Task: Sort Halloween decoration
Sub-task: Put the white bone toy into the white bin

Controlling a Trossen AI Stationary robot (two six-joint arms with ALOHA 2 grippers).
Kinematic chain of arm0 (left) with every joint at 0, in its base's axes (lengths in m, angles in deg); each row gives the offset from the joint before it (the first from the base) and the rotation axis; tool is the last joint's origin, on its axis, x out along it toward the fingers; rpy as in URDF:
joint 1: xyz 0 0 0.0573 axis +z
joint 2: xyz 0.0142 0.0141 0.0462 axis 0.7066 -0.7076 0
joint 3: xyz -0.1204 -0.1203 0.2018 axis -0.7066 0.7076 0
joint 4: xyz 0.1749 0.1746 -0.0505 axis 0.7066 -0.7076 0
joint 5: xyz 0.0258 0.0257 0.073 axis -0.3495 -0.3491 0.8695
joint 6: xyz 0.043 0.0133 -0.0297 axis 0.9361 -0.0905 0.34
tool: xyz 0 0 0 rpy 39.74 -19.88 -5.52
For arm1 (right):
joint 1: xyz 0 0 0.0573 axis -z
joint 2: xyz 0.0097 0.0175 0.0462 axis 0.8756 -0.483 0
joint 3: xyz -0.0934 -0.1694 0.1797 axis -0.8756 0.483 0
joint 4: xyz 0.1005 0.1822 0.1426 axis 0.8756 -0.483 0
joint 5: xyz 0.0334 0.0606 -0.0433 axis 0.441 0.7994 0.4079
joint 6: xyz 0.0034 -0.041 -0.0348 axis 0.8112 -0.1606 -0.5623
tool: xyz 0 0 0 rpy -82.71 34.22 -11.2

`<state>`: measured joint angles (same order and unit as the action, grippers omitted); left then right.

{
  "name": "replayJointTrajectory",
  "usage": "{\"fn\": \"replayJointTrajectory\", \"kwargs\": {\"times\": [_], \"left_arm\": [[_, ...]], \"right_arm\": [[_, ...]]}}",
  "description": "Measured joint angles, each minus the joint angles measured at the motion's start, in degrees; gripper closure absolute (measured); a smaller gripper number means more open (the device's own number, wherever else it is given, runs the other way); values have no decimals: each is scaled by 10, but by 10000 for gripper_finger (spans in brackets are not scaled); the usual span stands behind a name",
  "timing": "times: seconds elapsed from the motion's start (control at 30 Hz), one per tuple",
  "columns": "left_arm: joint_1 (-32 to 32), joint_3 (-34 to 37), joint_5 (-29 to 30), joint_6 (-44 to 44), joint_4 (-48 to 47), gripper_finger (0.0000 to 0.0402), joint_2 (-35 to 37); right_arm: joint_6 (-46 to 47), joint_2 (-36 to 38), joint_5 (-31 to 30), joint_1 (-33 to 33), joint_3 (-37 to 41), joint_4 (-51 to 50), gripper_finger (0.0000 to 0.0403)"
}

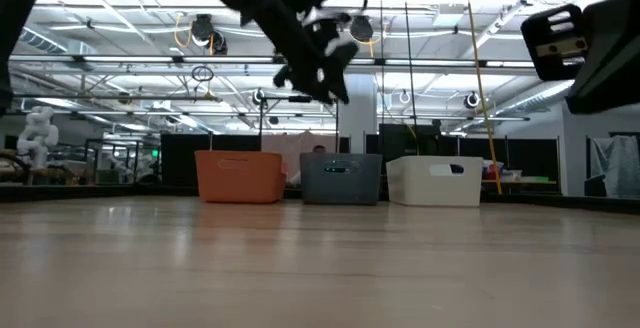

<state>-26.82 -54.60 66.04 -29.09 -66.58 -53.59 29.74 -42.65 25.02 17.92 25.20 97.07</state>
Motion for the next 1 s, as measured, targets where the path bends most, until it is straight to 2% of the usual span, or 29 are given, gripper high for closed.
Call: {"fn": "replayJointTrajectory", "kwargs": {"times": [0.13,0.23,0.47,0.6,0.73,0.87,1.0], "left_arm": [[-61,0,1,6,-69,204,50],[-130,0,27,2,-143,203,80],[-351,0,47,-60,-316,203,105],[-474,0,74,-165,-378,203,105],[-566,0,91,-308,-422,203,105],[-634,0,125,-440,-451,203,102],[-676,0,127,-533,-468,203,87]], "right_arm": [[17,0,0,0,12,-2,403],[22,0,0,0,15,-1,403],[15,0,0,0,15,25,403],[3,0,0,0,15,39,403],[-20,0,0,0,15,61,403],[-45,0,0,2,15,89,403],[-56,0,0,2,15,102,403]]}}
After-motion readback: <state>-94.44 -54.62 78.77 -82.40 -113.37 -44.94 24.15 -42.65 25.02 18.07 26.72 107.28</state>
